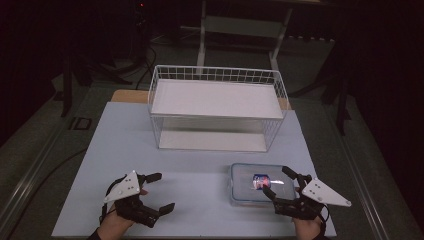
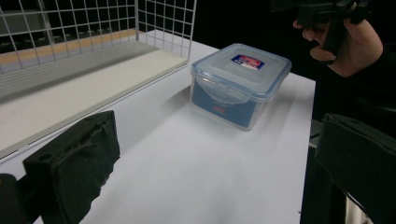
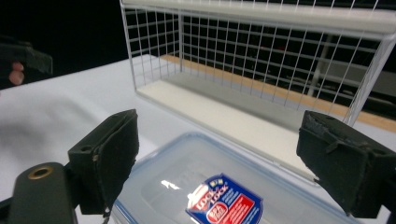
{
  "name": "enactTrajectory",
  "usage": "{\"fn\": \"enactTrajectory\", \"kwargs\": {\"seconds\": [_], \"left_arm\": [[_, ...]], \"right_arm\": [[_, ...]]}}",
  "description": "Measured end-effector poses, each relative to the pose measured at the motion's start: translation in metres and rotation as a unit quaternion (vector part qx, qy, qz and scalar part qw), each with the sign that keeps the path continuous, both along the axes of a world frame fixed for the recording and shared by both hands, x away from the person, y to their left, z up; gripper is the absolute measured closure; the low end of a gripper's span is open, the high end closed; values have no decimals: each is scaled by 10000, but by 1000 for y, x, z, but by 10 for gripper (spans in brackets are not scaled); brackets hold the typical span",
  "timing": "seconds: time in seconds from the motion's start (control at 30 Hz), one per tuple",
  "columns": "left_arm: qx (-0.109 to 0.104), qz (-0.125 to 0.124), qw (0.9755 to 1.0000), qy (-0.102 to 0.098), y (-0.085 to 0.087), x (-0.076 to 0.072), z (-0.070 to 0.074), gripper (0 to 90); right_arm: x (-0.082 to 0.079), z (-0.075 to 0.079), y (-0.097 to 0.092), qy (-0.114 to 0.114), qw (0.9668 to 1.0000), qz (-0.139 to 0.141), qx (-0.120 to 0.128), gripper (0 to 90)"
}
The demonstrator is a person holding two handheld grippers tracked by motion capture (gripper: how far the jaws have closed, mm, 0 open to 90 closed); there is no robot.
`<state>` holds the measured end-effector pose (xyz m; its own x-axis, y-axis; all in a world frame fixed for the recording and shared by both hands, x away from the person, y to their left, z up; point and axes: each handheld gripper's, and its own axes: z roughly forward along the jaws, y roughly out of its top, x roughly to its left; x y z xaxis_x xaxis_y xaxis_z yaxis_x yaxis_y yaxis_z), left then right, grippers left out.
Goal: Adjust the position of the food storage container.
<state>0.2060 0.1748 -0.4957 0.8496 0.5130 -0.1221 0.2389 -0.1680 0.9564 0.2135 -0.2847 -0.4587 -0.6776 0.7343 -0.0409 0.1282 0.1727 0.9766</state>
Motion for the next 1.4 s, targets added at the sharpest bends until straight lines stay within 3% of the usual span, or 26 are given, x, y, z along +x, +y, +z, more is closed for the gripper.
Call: {"fn": "enactTrajectory", "kwargs": {"seconds": [0.07, 0.13, 0.2, 0.3, 0.47, 0.53, 0.63, 0.67, 0.7, 0.73, 0.77, 0.8, 0.83, 0.97, 1.1, 1.3, 1.4], "left_arm": [[-9, 15, 10000, -14, 0, 0, 0, 0], [-15, 14, 10000, -22, 0, -1, 0, 0], [-22, -5, 10000, -33, 0, -1, 1, 0], [-53, -61, 10000, -47, 0, -1, 2, 0], [-66, -86, 9999, -54, -1, 0, 1, 0], [-73, -86, 9999, -51, -1, 0, 1, 0], [-99, -89, 9999, -56, -1, 0, 2, 0], [-100, -91, 9999, -52, -1, 0, 2, 0], [-104, -88, 9999, -55, -1, 0, 2, 0], [-104, -89, 9999, -54, -1, 1, 1, 0], [-94, -86, 9999, -50, -1, 1, 1, 0], [-93, -81, 9999, -50, -1, 1, 1, 0], [-98, -82, 9999, -48, -1, 1, 1, 0], [-97, -88, 9999, -46, -1, 1, 1, 0], [-90, -109, 9999, -47, -1, 1, 1, 0], [-64, -148, 9999, -29, -3, 1, 0, 0], [-57, -155, 9999, -28, -3, 1, 0, 0]], "right_arm": [[0, 0, 0, 0, 10000, 0, 0, 126], [0, 14, -4, -15, 9999, 69, 101, 125], [0, 18, -6, -21, 9999, 58, 142, 125], [2, 28, -11, -45, 10000, -47, 51, 125], [14, 34, -23, 247, 9996, -32, -153, 150], [18, 31, -29, 354, 9987, -98, -345, 233], [22, 26, -36, 498, 9980, -192, -338, 308], [24, 20, -43, 571, 9976, -228, -328, 422], [25, 17, -45, 620, 9971, -266, -359, 488], [25, 17, -45, 620, 9971, -266, -359, 488], [26, 12, -50, 640, 9962, -352, -469, 593], [26, 12, -50, 640, 9962, -352, -469, 593], [27, 6, -55, 742, 9951, -379, -523, 684], [30, -6, -65, 961, 9923, -512, -592, 811], [31, -15, -72, 1086, 9897, -616, -704, 897], [31, -36, -82, 1376, 9848, -733, -771, 900], [31, -39, -82, 1407, 9847, -691, -768, 900]]}}
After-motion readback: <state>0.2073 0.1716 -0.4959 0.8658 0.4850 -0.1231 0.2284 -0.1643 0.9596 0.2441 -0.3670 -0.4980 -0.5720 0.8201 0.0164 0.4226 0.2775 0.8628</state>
